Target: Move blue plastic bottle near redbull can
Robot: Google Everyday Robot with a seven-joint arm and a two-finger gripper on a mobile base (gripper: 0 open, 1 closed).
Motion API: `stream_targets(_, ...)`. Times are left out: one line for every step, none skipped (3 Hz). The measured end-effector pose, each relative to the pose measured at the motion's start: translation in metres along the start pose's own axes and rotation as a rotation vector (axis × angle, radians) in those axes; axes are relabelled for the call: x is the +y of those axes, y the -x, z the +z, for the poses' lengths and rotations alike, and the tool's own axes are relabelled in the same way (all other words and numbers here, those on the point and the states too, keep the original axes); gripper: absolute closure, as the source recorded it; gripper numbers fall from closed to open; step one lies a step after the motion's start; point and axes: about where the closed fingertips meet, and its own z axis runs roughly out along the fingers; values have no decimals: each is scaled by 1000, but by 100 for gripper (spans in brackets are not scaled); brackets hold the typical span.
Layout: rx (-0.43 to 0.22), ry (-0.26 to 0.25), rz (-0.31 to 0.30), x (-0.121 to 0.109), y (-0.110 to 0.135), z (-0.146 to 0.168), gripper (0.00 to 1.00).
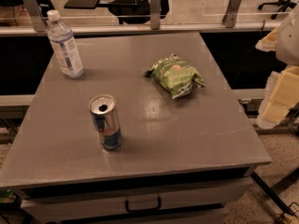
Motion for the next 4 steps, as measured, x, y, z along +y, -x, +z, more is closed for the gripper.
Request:
stream_targets(0, 0, 0, 0, 0, 0, 0)
stream_targets(-40, -37, 3, -12, 12, 1, 0)
stream_targets(-114, -84, 14, -44, 38, 8, 0)
stream_targets(-210, -99, 26, -79, 73, 17, 0)
